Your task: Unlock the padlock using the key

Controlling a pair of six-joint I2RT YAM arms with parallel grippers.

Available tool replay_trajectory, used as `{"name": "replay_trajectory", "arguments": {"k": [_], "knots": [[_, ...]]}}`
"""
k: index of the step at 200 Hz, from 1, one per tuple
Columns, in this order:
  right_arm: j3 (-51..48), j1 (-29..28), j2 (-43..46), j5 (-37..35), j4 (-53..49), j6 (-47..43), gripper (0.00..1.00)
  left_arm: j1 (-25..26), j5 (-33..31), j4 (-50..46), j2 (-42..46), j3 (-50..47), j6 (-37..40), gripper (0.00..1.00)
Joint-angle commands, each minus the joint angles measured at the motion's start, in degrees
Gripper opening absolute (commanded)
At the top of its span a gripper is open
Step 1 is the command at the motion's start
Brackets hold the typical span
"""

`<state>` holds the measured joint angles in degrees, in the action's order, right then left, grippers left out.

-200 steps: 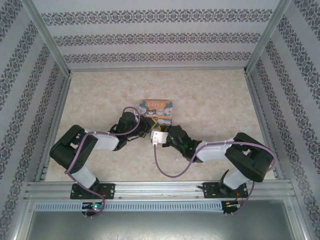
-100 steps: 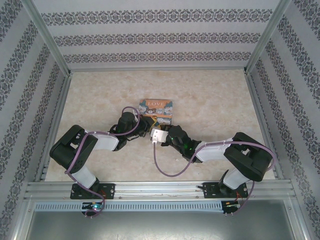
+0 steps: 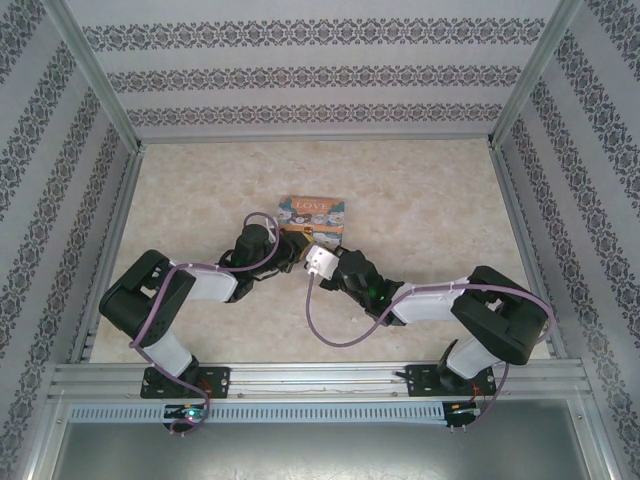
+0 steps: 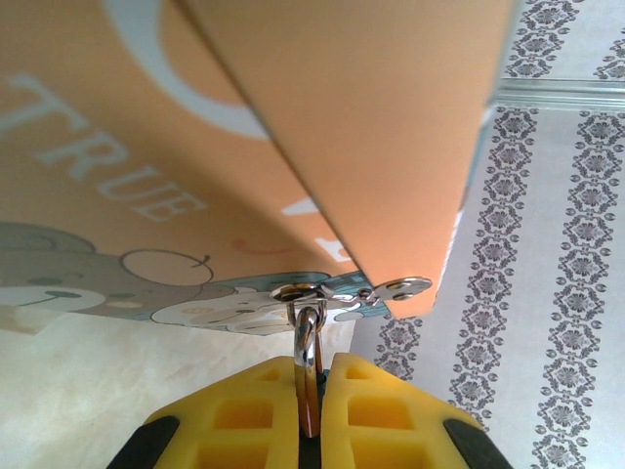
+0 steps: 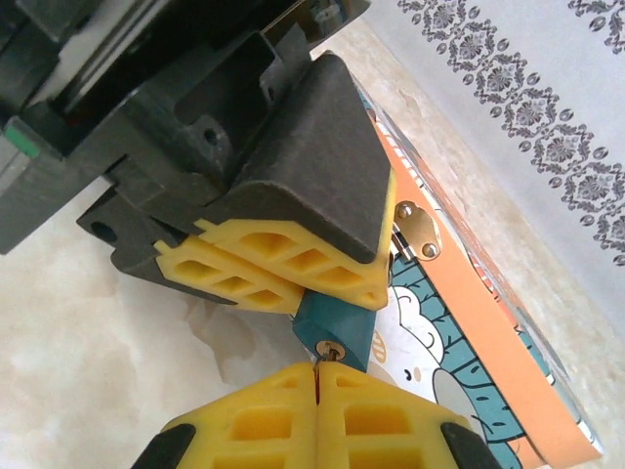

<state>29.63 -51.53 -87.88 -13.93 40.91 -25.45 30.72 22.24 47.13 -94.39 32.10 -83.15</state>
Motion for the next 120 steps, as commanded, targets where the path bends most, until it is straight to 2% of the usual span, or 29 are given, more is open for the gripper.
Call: {"name": "replay_trajectory", "arguments": {"k": [1,43,74,120], "knots": [[0.6,-0.2,2.4,-1.2,3.2,9.2,0.00,1.5,1.2,2.2,0.3,-1.0,-0.3,0.01],[-0.6,0.4,3.2,0.7,4.2,17.5,0.00,2.1,0.7,2.2,0.0,-1.0,-0.3,0.01],[-1.7,3.1,5.1,5.1,4.5,28.1,0.00,2.5,0.5,2.0,-0.2,-0.8,-0.3,0.00],[-3.0,5.3,5.6,6.9,4.6,37.9,0.00,3.1,0.3,2.4,-0.9,-0.3,-0.4,0.00]]}}
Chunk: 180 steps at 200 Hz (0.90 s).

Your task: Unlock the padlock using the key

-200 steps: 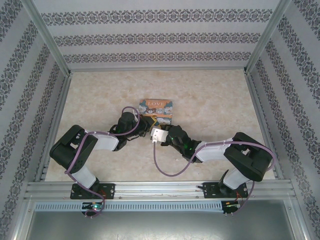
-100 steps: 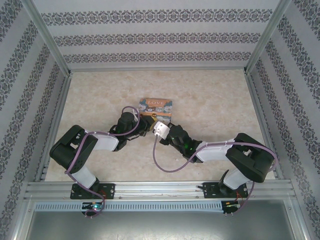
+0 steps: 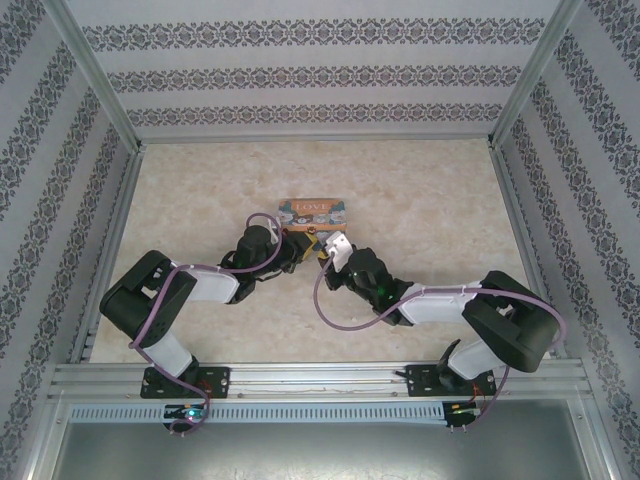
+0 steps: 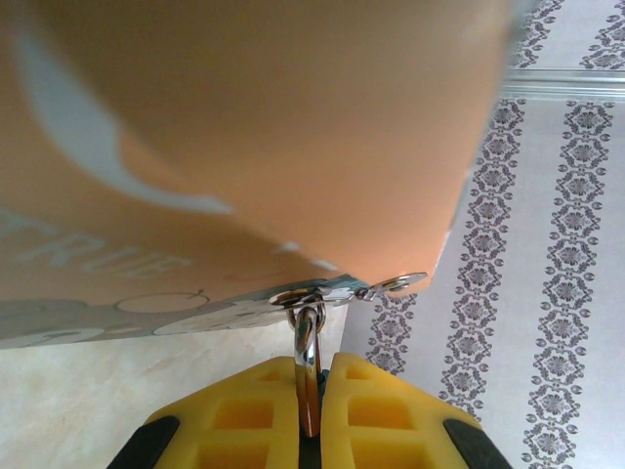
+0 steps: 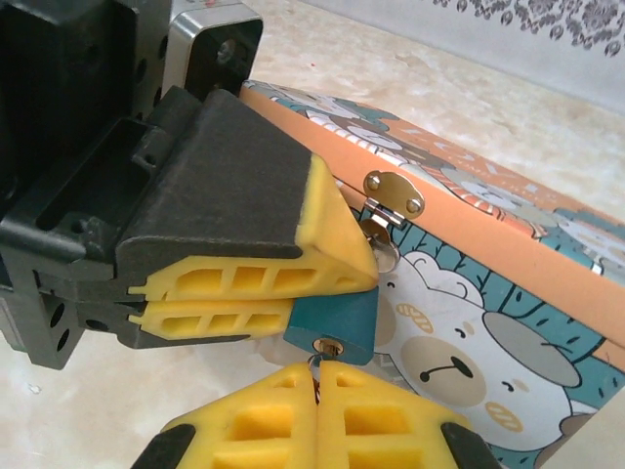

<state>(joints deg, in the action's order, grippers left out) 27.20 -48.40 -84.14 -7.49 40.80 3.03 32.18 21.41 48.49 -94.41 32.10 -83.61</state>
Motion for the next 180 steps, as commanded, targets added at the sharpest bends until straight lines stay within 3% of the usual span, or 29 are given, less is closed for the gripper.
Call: {"name": "replay_trajectory", "arguments": {"k": [1,132,180], "knots": [[-0.6,2.3,1.8,0.5,4.7,9.7,0.00,1.6,1.1,1.1,-0.9,-0.3,0.0,0.00],[-1.4,4.8,-0.2,4.6,4.4,14.8,0.00,3.3,-0.2,3.3,-3.9,0.4,-0.8,0.00],[-1.1,5.1,-0.8,4.9,3.9,15.2,0.00,3.4,-0.6,3.1,-3.8,0.4,-0.7,0.09]]}}
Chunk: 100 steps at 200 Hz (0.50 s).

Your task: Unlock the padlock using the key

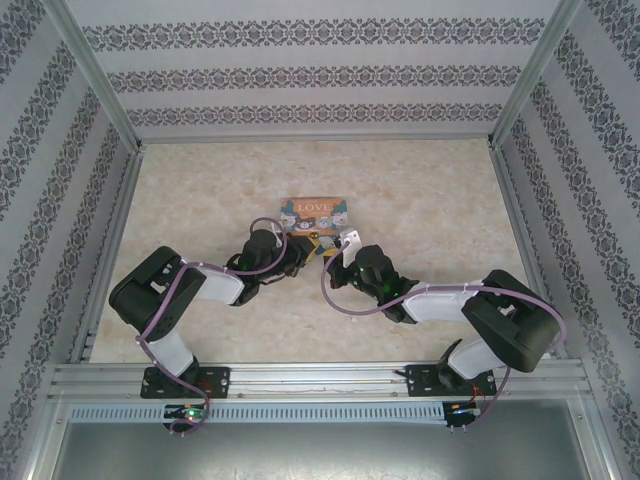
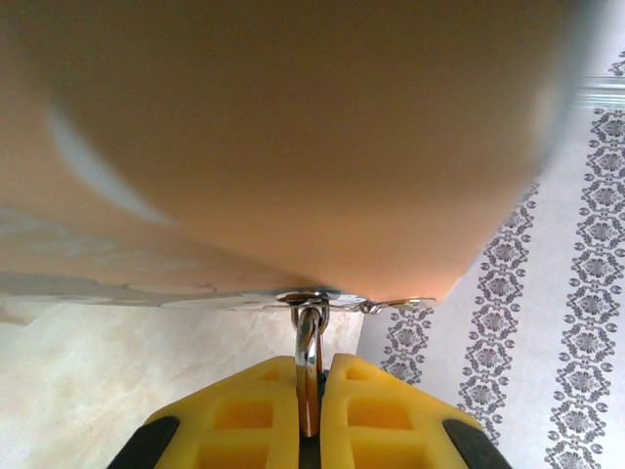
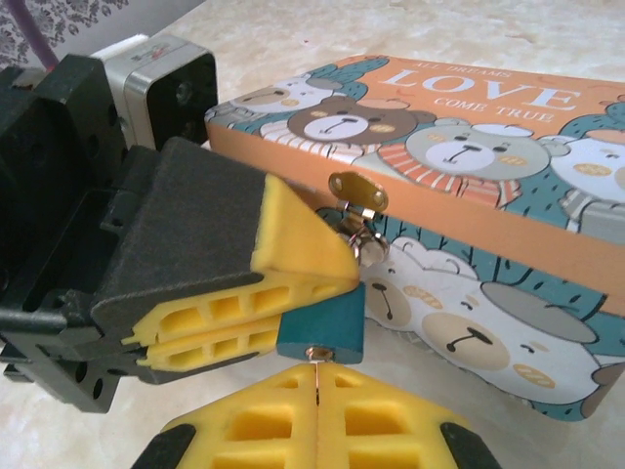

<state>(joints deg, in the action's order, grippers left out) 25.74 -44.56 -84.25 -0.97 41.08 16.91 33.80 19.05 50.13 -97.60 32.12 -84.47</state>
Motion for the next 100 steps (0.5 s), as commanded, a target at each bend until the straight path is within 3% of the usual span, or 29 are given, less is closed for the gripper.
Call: {"name": "replay_trajectory", "arguments": {"k": [1,22,65,100], "knots": [[0.4,1.3,-0.7,-1.6,3.6,1.4,0.00,1.8,1.7,1.4,-0.6,0.4,0.1,0.09],[0.4,1.4,-0.8,-1.2,3.2,1.5,0.00,1.8,1.5,1.2,-0.5,0.5,0.3,0.12],[-1.4,1.6,1.3,-1.6,2.5,-2.9,0.00,1.8,1.2,1.1,-0.4,0.7,0.5,0.10],[-3.8,1.9,6.3,-0.6,0.3,-12.9,0.25,1.8,1.2,0.8,-0.1,0.8,0.5,0.06]]}}
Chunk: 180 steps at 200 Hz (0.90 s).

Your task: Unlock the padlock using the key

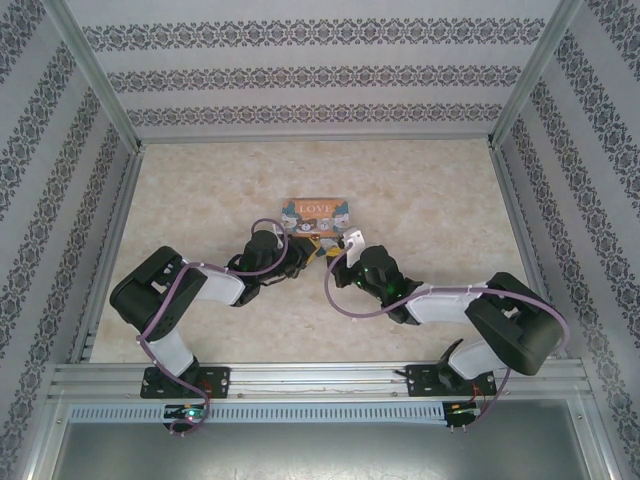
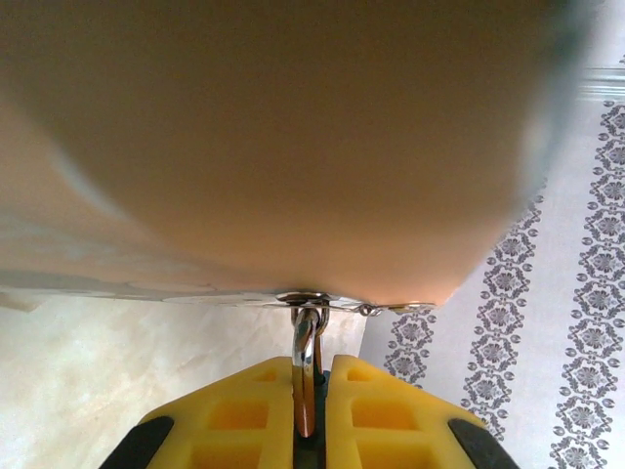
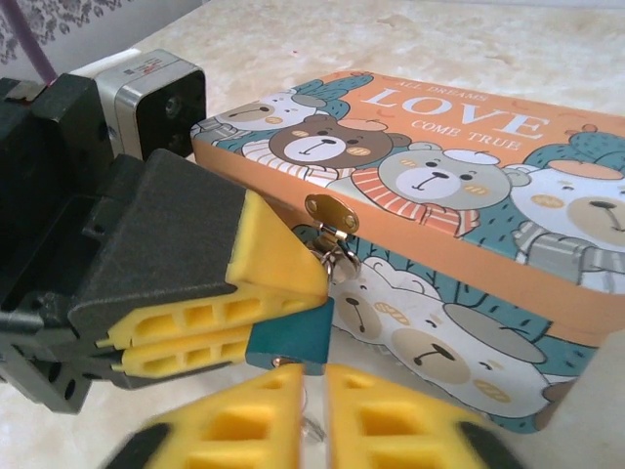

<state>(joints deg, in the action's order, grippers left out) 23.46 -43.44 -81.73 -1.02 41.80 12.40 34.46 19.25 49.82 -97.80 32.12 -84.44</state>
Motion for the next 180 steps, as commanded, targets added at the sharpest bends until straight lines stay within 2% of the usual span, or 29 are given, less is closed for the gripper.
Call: {"name": "replay_trajectory", "arguments": {"k": [1,19,37,61,75,106,128,151,180], "knots": [[-1.5,0.7,4.0,-0.5,-0.6,-8.7,0.26,1.1,1.0,1.1,0.1,0.8,0.5,0.06],[-2.7,0.8,6.4,0.8,-2.4,-14.8,0.40,1.1,0.8,1.0,0.3,0.6,0.7,0.05],[-3.0,0.6,8.5,1.5,-5.0,-21.8,0.48,1.1,0.8,0.9,0.5,0.5,0.8,0.05],[-2.6,-1.5,9.1,-1.1,-7.1,-32.5,0.53,1.2,0.7,0.6,0.8,0.3,0.9,0.05],[-2.6,-2.4,8.2,-0.9,-5.0,-36.0,0.53,1.1,0.7,0.4,1.1,0.3,0.9,0.05],[0.5,-6.9,4.5,-7.7,-4.6,-46.6,0.54,1.1,0.4,-0.1,2.0,-0.3,1.0,0.05],[1.4,-7.8,3.2,-10.5,-4.8,-52.7,0.54,1.1,0.1,-0.3,2.6,-0.7,0.9,0.04],[1.9,-7.9,3.4,-10.8,-6.6,-55.4,0.53,1.1,0.6,0.6,2.1,-0.4,0.6,0.04],[2.8,-8.8,2.2,-11.6,-8.7,-56.6,0.46,1.1,0.7,1.7,1.7,-0.6,0.0,0.04]]}}
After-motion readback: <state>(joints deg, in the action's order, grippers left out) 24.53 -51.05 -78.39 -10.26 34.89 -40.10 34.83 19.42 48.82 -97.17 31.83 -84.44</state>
